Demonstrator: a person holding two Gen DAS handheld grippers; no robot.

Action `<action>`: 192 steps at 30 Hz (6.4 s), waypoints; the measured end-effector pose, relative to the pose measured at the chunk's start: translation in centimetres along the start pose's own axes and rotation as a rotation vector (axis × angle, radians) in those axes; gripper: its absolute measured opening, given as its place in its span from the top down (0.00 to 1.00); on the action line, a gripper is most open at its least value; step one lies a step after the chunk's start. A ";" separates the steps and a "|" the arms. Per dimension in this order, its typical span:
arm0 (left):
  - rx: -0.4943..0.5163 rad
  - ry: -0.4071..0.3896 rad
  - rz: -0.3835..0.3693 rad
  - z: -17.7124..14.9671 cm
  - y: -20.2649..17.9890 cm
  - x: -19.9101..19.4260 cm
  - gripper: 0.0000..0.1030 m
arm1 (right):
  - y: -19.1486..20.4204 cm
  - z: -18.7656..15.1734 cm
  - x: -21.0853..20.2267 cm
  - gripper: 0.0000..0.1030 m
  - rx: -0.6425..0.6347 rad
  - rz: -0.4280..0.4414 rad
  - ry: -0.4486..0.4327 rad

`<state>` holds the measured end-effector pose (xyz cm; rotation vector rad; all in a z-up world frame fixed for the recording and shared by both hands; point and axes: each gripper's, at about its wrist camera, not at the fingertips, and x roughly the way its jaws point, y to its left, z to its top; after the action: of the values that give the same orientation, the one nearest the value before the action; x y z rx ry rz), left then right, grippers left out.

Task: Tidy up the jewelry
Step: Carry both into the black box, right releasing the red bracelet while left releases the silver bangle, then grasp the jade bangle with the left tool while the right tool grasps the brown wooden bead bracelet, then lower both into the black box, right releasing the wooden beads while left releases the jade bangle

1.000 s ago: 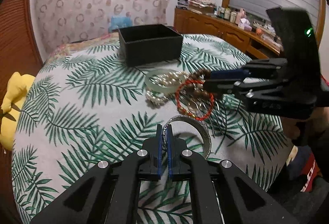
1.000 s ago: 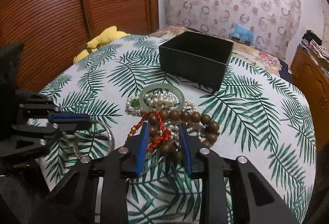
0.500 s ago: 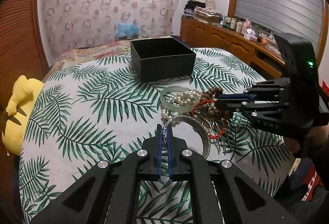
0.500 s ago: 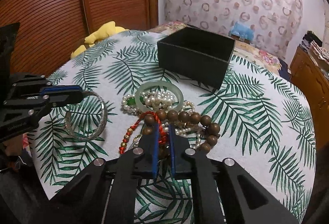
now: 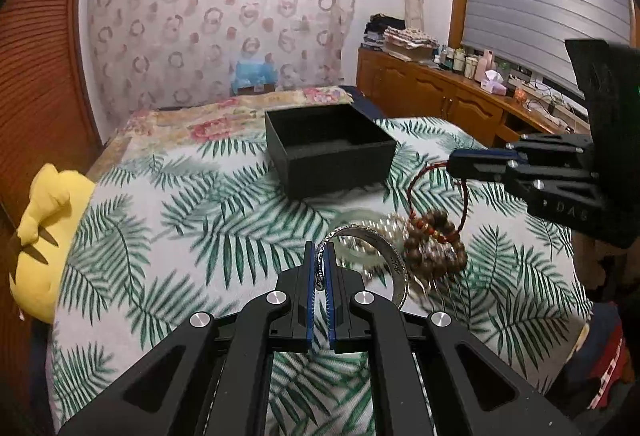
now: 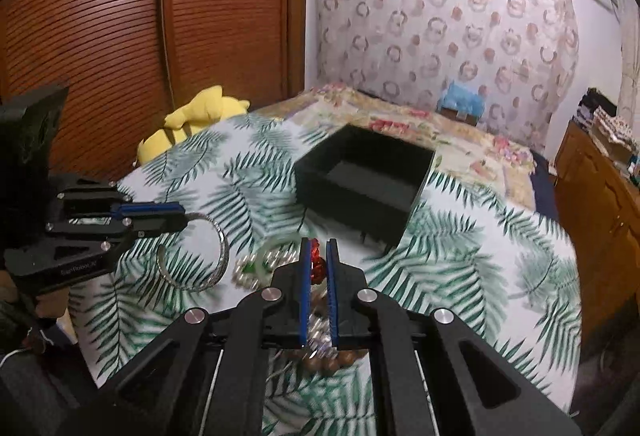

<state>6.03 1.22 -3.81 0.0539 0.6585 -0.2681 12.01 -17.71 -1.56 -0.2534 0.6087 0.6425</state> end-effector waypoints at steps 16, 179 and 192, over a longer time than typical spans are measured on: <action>0.040 -0.046 0.034 5.5 1.7 3.1 0.97 | -6.1 8.1 7.1 0.92 0.070 -0.024 -0.034; 0.007 -0.100 0.040 5.3 1.4 0.3 0.93 | -6.5 7.9 0.8 0.84 0.035 0.007 -0.048; 0.025 -0.084 0.064 7.2 2.2 2.2 0.93 | -7.1 10.9 6.9 0.84 0.077 0.039 0.027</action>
<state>12.56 1.85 0.49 0.0871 0.5686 -0.2157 25.77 -15.51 3.21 -0.1789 0.6647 0.6522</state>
